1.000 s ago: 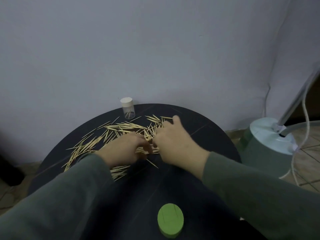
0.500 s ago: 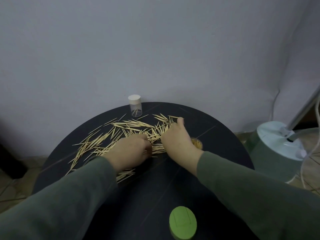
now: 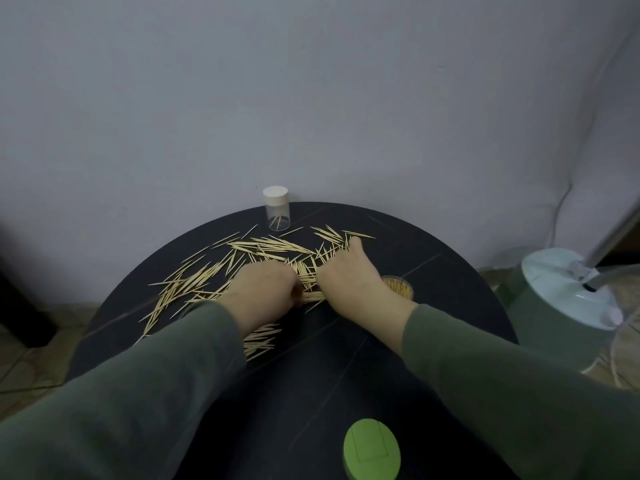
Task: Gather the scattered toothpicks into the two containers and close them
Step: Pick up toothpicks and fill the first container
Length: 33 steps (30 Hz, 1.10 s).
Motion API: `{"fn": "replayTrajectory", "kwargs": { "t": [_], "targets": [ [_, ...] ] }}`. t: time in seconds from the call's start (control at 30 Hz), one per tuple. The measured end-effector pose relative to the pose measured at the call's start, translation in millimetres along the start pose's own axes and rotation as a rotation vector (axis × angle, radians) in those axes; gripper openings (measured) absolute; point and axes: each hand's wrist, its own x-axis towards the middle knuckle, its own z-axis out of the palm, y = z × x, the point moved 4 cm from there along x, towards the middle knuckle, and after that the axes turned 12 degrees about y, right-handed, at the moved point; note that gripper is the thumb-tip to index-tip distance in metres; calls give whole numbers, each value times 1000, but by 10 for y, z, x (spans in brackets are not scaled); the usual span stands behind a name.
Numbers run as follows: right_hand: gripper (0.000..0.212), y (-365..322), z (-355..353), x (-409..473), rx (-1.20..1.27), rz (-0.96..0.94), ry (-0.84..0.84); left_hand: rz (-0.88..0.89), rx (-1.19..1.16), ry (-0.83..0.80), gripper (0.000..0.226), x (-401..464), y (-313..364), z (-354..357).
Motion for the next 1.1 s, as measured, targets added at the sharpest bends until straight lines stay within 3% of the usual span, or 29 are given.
{"fn": "replayTrajectory", "kwargs": {
  "t": [0.2,0.67,1.1],
  "targets": [
    [12,-67,-12,-54,-16,-69,-24,-25,13,-20,25,-17,12,-28],
    [26,-109,-113,-106,6,-70,31,-45,111,-82,24,-109,49,-80],
    [14,-96,-68,-113,-20,-46,5,-71,94,-66,23,-200,-2,-69]
  ]
}}
